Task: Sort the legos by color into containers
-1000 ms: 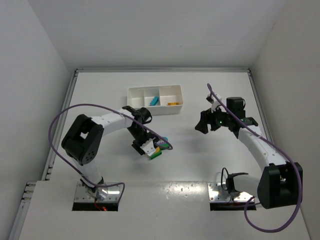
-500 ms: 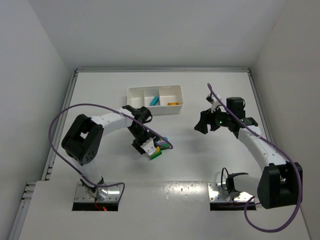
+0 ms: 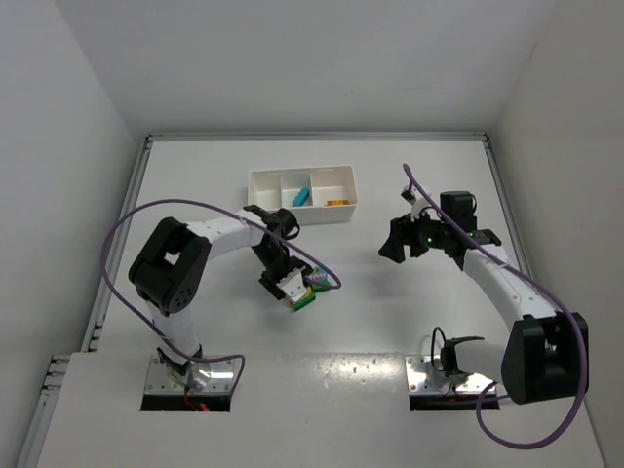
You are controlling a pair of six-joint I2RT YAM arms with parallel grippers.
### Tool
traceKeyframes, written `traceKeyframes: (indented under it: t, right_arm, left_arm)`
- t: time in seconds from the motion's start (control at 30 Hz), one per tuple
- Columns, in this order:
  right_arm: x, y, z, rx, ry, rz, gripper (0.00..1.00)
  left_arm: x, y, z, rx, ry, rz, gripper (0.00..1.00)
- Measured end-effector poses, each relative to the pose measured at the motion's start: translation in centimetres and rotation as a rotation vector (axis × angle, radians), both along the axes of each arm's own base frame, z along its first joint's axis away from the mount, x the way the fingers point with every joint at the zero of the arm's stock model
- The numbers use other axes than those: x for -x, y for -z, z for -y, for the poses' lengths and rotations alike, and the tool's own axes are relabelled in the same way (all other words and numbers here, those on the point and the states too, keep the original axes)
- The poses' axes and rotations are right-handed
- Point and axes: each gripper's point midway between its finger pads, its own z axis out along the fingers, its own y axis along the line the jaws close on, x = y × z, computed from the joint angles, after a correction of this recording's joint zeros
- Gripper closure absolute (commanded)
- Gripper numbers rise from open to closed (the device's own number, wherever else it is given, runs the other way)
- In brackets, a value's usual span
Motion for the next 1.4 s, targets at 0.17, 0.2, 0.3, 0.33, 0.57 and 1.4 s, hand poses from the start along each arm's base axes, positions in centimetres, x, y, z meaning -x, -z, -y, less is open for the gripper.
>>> traceKeyframes:
  t: [0.17,0.2,0.3,0.33,0.57,1.4]
  right_arm:
    - [0.0,0.2,0.0,0.001,-0.001,-0.007,0.27]
    - [0.0,0.3,0.0,0.001,-0.001,-0.009,0.27]
    - [0.0,0.3,0.0,0.002,-0.001,-0.012,0.27]
    - [0.0,0.4,0.0,0.002,-0.001,-0.012,0.27]
    - [0.1,0.3,-0.2,-0.008,-0.011,-0.013,0.27]
    - [-0.2,-3.9,-9.4,-0.626,-0.139,-0.419,0.21]
  left_arm:
    - [-0.5,0.4,0.2,-0.01,0.0,0.0,0.53]
    - [-0.7,0.4,0.3,-0.011,0.0,0.003,0.58]
    - [-0.9,0.5,0.3,-0.018,-0.011,0.002,0.69]
    - [-0.9,0.5,0.3,-0.02,-0.017,0.0,0.76]
    - [-1.1,0.4,0.5,-0.013,-0.149,-0.038,0.88]
    - [-6.1,-11.5,3.7,0.418,-0.945,-0.022,0.91]
